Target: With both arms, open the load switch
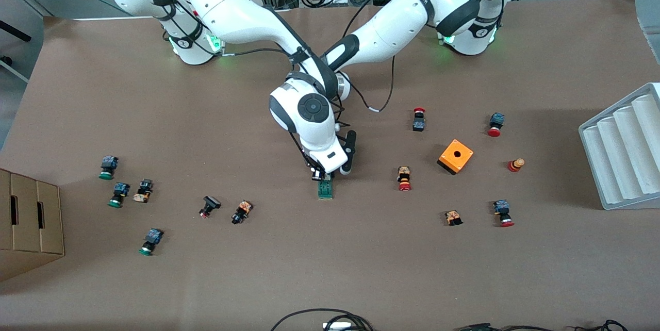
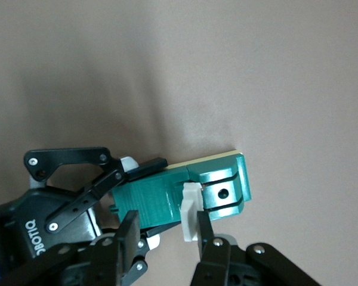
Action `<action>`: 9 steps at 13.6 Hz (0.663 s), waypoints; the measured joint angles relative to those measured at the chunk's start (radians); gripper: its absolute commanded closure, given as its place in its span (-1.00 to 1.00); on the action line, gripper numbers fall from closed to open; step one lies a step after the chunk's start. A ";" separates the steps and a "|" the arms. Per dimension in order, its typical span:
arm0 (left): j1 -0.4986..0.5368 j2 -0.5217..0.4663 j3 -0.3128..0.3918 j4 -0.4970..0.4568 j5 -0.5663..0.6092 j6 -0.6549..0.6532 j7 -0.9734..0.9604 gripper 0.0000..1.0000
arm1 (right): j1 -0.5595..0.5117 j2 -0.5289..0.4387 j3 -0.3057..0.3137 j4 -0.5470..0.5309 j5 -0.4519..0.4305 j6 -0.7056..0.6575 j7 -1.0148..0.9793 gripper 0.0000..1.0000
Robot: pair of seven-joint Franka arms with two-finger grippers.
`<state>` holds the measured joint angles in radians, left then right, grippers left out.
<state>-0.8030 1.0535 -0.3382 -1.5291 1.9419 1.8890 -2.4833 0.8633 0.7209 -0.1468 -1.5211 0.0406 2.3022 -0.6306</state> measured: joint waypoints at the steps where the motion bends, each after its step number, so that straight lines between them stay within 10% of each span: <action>1: 0.000 0.000 0.000 0.000 0.000 0.000 0.000 -0.08 | 0.000 0.000 0.000 0.000 0.000 0.000 0.000 0.08; 9: 0.000 0.000 0.000 0.000 0.000 0.000 -0.001 -0.08 | 0.016 0.000 0.002 -0.017 0.000 -0.002 0.045 0.10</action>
<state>-0.8031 1.0535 -0.3381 -1.5292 1.9419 1.8887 -2.4846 0.8790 0.7206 -0.1446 -1.5380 0.0406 2.3004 -0.5855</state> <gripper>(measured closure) 0.458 0.542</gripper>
